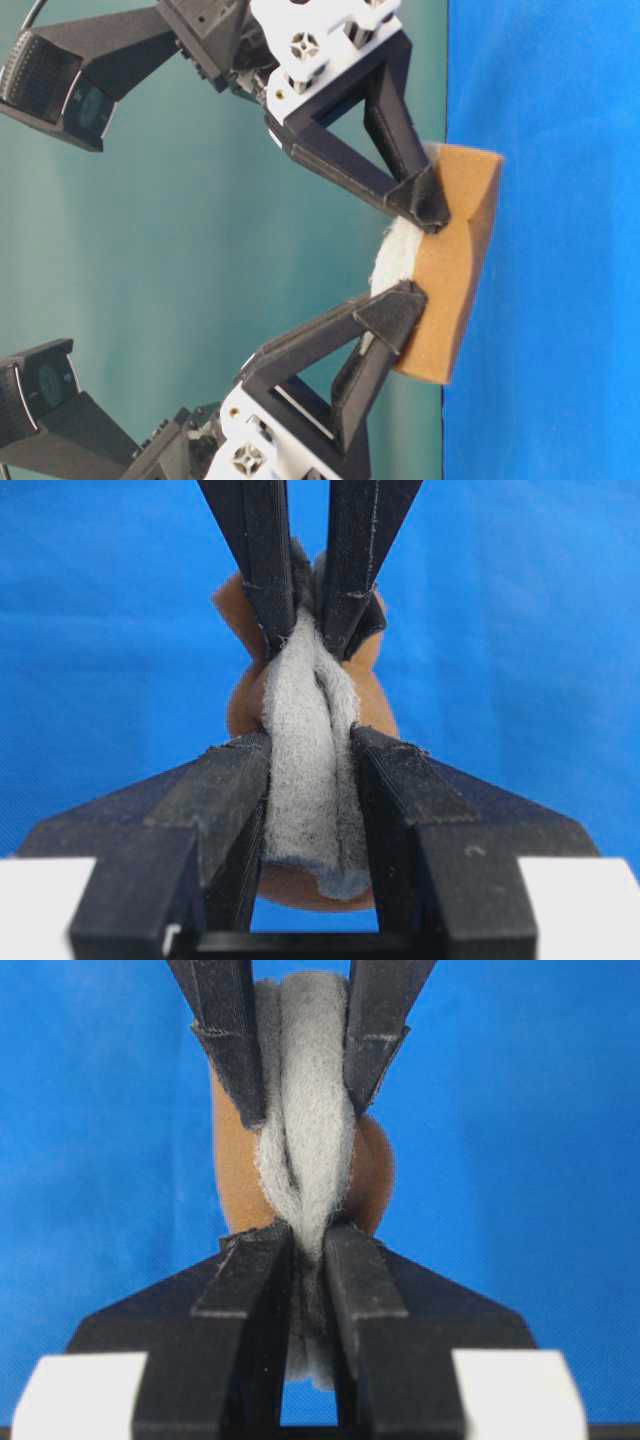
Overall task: Hand over the sponge with the left arm and wipe it with the right arm.
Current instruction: 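Open the left gripper and pull it back, leaving sponge in right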
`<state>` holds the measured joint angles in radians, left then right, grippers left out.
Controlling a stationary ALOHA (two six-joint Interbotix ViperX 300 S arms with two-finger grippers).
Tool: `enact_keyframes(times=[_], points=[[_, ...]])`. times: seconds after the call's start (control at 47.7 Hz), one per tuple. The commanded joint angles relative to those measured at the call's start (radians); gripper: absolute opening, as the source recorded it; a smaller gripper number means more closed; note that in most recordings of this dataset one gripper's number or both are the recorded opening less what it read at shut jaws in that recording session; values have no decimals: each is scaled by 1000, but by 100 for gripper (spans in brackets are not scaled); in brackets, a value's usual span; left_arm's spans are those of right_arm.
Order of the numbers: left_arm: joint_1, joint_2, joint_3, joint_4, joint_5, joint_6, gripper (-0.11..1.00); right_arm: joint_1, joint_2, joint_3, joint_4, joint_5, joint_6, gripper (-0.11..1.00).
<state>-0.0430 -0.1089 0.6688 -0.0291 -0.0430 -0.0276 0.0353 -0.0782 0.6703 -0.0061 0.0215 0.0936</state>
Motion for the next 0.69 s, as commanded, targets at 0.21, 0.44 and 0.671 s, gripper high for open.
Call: enact_keyframes(times=[0.21,0.44,0.671], points=[[2,-18,-6,2,-23,-2,50,0,-54,3,-9,-5,0,14],[-2,-103,80,3,-89,11,91,0,-115,49,-9,-6,5,14],[-8,-241,229,3,-190,8,91,0,-189,114,-9,-8,6,14]])
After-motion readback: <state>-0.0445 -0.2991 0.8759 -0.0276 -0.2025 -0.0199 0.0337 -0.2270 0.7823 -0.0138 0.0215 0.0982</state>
